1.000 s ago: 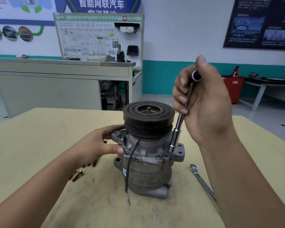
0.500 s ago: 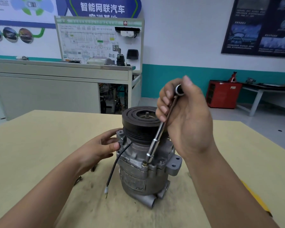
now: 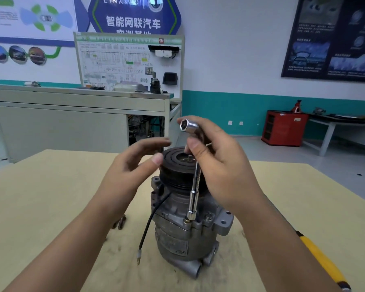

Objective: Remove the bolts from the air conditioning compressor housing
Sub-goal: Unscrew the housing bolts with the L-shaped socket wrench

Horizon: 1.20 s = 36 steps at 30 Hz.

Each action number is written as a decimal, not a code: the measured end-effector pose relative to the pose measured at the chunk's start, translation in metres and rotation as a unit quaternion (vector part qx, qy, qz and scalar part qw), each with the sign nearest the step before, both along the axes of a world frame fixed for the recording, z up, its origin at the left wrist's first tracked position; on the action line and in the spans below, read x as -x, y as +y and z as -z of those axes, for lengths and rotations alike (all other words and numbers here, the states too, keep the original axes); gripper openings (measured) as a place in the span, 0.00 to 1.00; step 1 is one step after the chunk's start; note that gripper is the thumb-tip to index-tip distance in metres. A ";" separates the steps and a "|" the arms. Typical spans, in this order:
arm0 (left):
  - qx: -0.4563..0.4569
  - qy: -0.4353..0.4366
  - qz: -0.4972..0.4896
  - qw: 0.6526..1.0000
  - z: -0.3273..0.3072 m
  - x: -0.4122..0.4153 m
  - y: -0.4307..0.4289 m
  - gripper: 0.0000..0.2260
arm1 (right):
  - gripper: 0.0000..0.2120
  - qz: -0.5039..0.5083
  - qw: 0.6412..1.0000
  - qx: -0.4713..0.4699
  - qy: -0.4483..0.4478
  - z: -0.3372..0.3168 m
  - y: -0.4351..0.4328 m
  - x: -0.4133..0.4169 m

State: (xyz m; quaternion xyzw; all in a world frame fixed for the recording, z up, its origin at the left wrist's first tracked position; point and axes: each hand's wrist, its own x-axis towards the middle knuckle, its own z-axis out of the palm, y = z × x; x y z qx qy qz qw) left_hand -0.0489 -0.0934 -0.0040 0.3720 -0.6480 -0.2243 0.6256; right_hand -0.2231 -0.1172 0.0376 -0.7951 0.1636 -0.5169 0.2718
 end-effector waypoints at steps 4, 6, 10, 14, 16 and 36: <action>-0.024 -0.121 0.073 0.990 -0.026 0.019 0.003 0.14 | 0.07 0.065 0.997 0.036 0.018 -0.004 -0.004 0.006; -0.041 -0.156 0.066 0.985 -0.032 0.026 0.000 0.13 | 0.03 0.085 0.995 0.042 0.041 -0.004 -0.005 0.007; -0.024 -0.155 0.065 0.985 -0.036 0.032 0.000 0.05 | 0.07 0.016 0.999 -0.017 0.035 -0.002 -0.004 0.005; -0.022 -0.153 0.047 0.987 -0.037 0.030 -0.001 0.04 | 0.04 -0.013 0.999 -0.036 -0.012 -0.001 -0.005 0.002; -0.033 -0.151 0.050 0.987 -0.039 0.030 -0.003 0.07 | 0.04 -0.022 0.998 -0.045 -0.032 0.000 -0.006 0.002; -0.126 -0.132 0.149 0.972 -0.039 0.023 -0.001 0.09 | 0.04 -0.078 0.990 -0.084 -0.086 -0.001 -0.011 0.005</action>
